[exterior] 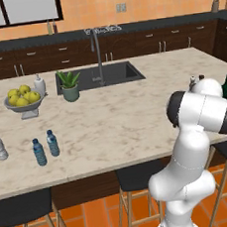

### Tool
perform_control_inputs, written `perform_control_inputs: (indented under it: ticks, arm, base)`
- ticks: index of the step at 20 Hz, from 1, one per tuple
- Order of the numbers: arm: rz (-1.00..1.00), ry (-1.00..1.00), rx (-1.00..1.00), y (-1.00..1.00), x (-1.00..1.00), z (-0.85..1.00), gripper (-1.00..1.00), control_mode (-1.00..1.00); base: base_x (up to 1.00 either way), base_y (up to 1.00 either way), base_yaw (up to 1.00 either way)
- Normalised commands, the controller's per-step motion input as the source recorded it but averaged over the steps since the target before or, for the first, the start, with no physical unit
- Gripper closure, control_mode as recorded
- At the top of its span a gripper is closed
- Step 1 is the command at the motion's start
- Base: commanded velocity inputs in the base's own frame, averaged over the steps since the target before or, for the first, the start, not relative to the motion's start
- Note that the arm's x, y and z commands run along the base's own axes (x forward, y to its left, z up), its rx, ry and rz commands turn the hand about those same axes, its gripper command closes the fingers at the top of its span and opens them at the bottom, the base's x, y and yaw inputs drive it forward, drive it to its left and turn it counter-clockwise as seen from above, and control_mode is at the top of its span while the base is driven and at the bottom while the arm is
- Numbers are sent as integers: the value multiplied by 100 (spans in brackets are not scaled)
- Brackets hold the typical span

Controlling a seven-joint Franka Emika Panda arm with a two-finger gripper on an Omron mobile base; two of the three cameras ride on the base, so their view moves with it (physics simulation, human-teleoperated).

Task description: Move the plastic bottles in the middle to the plastics group, and the glass bottles in the middle to the glass group.

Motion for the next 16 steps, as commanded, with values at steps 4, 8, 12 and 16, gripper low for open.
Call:
perform_control_inputs:
  ticks: [4,8,12,16]
  arm:
    - [-1,0,0,0,0,-7,100,-100]
    - [0,0,0,0,0,-9,100,-100]
    - [0,0,0,0,0,0,-100,-100]
    - [0,0,0,0,0,0,-100,-100]
  base:
    - [0,0,0]
    - [0,0,0]
    - [0,0,0]
    - [0,0,0]
